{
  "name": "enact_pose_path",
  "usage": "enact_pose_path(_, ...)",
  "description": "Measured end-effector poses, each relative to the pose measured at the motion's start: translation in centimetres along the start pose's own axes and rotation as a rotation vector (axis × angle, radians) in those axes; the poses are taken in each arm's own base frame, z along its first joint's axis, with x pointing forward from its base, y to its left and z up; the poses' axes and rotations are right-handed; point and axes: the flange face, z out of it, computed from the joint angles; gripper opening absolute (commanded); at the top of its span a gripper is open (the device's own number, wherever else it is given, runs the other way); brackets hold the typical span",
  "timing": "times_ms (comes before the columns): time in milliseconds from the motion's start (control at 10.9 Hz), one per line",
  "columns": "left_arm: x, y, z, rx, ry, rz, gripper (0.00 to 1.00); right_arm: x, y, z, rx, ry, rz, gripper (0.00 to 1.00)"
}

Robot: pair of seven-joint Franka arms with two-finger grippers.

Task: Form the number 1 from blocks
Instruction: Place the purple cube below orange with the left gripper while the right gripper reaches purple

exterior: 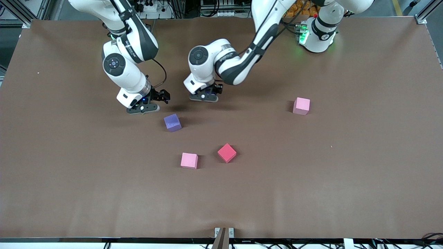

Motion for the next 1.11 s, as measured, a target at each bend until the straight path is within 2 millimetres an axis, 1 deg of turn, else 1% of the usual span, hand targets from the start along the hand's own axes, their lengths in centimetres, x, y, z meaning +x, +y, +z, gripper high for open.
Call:
enact_pose_path(184, -2.0, 1.9, 2.1, 0.024, -0.003, 0.045, 0.00, 1.1, 0.6, 0.3, 0.003, 0.011, -0.021, 1.00)
enact_pose_path(276, -2.3, 2.2, 2.4, 0.036, 0.006, 0.055, 0.00, 1.6, 0.6, 0.9, 0.004, 0.024, -0.024, 1.00)
enact_pose_path(461, -2.3, 2.2, 2.3, 0.039, 0.014, 0.059, 0.00, 2.2, 0.3, 2.2, 0.004, 0.032, -0.031, 1.00)
enact_pose_path(553, -2.3, 2.2, 2.3, 0.039, 0.014, 0.058, 0.55, 2.4, 0.2, 2.5, 0.003, 0.031, -0.034, 1.00)
enact_pose_path(645, -2.3, 2.2, 2.3, 0.039, 0.014, 0.050, 1.00, 2.5, 0.1, 2.5, 0.004, 0.031, -0.035, 1.00)
enact_pose_path(829, -2.2, 2.2, 2.2, 0.037, 0.017, 0.010, 1.00, 2.5, -0.3, 2.4, 0.005, 0.033, -0.047, 1.00)
enact_pose_path(921, -2.0, 2.1, 2.2, 0.037, 0.020, -0.013, 1.00, 2.5, -1.0, 2.4, 0.007, 0.035, -0.060, 1.00)
enact_pose_path(1105, -0.8, 1.5, 1.8, 0.038, 0.036, -0.048, 1.00, 2.8, -2.1, 2.9, 0.010, 0.035, -0.077, 1.00)
